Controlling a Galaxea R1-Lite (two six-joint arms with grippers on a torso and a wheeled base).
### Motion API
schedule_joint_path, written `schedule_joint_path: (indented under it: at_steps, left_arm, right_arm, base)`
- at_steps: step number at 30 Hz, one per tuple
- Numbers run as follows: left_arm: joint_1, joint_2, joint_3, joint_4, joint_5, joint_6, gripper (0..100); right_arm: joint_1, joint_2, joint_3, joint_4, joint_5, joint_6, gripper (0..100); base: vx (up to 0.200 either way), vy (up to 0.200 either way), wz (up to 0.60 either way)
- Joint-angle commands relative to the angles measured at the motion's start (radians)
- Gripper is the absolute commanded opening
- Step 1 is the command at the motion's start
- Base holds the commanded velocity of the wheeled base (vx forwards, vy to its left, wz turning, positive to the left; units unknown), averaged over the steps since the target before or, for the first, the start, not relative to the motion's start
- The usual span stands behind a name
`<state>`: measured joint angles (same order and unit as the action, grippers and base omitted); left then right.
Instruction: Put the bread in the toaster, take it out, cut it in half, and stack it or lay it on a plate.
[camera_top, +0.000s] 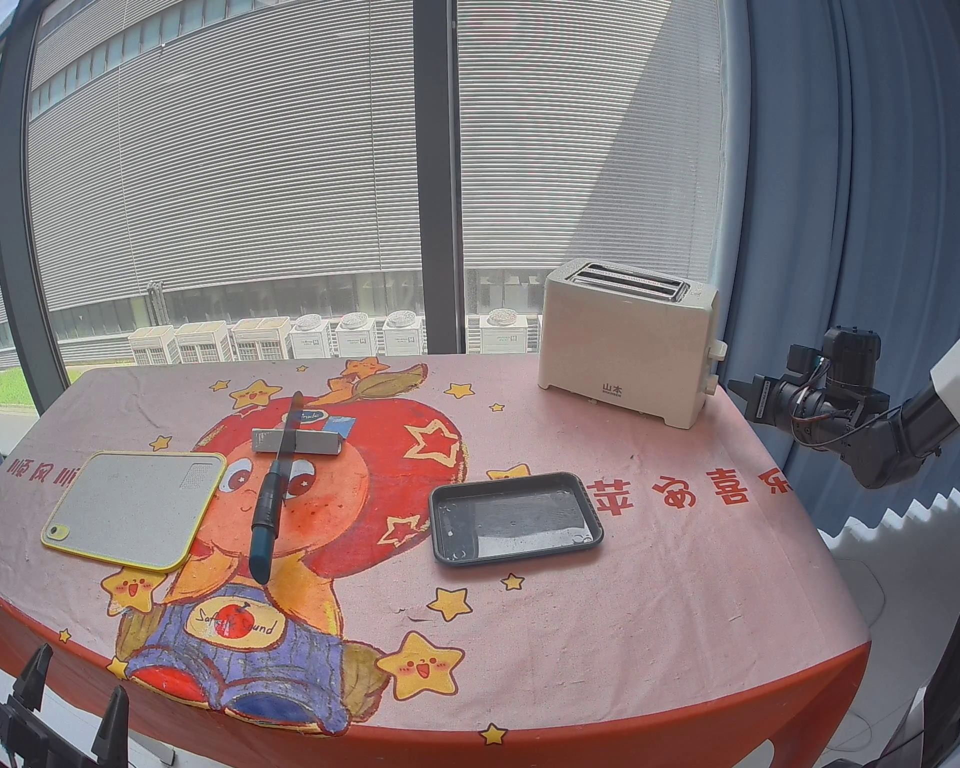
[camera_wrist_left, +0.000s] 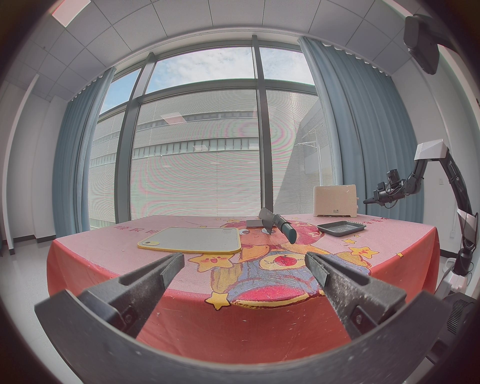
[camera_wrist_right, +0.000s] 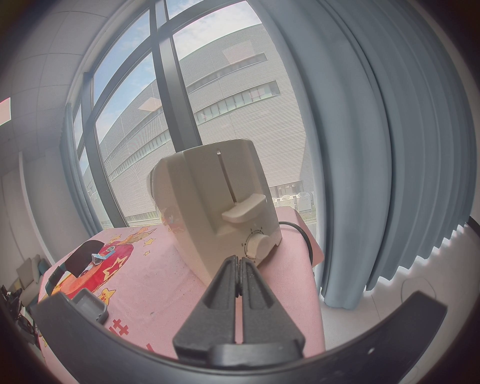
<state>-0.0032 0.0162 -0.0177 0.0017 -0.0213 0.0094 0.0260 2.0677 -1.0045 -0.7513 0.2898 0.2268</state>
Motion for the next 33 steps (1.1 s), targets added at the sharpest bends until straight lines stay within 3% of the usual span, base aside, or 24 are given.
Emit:
schedule_joint_path:
  at_steps: [1, 7, 33]
  left_arm:
    - [0.0, -0.016, 0.018, 0.0, 0.0, 0.0, 100]
    - [0.0, -0.016, 0.018, 0.0, 0.0, 0.0, 100]
    - [0.0, -0.016, 0.018, 0.0, 0.0, 0.0, 100]
  right_arm:
    - [0.012, 0.029, -0.046, 0.004, -0.001, -0.001, 0]
    - [0.045, 0.06, -0.089, 0.049, -0.011, -0.006, 0]
    - [0.02, 0.137, -0.174, 0.05, -0.015, -0.009, 0]
  base:
    - [0.0, 0.0, 0.0]
    - [0.0, 0.0, 0.0]
    - [0.0, 0.0, 0.0]
